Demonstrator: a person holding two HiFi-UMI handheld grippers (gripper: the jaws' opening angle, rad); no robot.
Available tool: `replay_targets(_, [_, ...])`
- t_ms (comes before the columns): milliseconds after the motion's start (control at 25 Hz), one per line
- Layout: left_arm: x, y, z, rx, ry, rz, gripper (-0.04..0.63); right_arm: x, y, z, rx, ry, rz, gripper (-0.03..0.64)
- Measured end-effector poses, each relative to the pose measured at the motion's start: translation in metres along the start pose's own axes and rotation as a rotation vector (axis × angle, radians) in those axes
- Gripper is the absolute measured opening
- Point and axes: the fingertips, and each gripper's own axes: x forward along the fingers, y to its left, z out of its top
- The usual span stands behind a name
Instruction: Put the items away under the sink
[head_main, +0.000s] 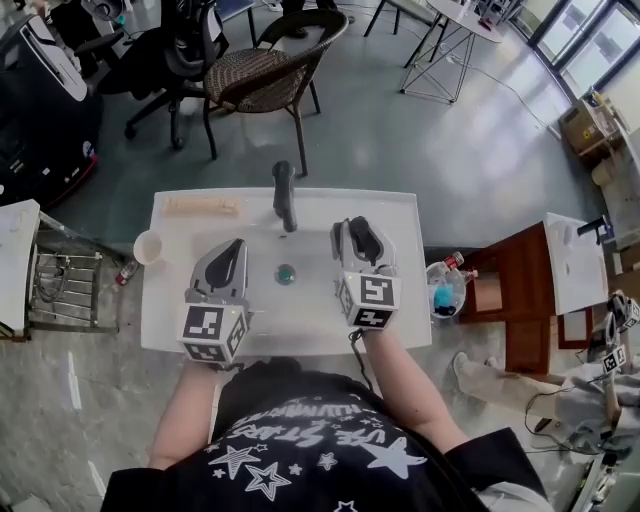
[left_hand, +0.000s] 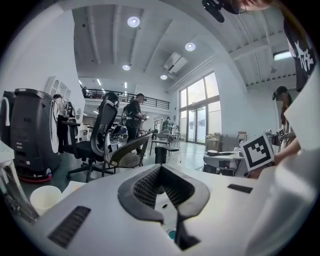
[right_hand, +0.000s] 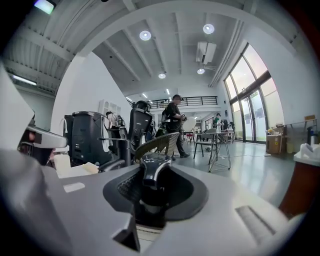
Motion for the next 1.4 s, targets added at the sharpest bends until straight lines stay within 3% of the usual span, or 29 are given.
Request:
replay_targets(400, [-0.061, -0.063, -0.013, -0.001, 0.000, 0.069, 0.009, -0.089, -0.001, -0.014, 0.056, 0.018, 0.086, 0.092])
replay_targets(720, [-0.126, -0.098, -0.045, -0.003, 0.050, 0.164, 0.009, -0.145, 0.023, -0.036, 0.037, 0.024, 0.231, 0.091])
replay_targets(1080, [-0.189, -0.099, -0.070, -0.020, 0.066, 0.263, 0.009, -0.188, 0.065, -0.060, 0.053, 0.042, 0.309, 0.091])
replay_targets(1400, [-0.244, -0.093, -0.083, -0.049, 0.050, 0.255, 0.009, -0.222, 0.094, -0.056, 0.038, 0.027, 0.279, 0.091])
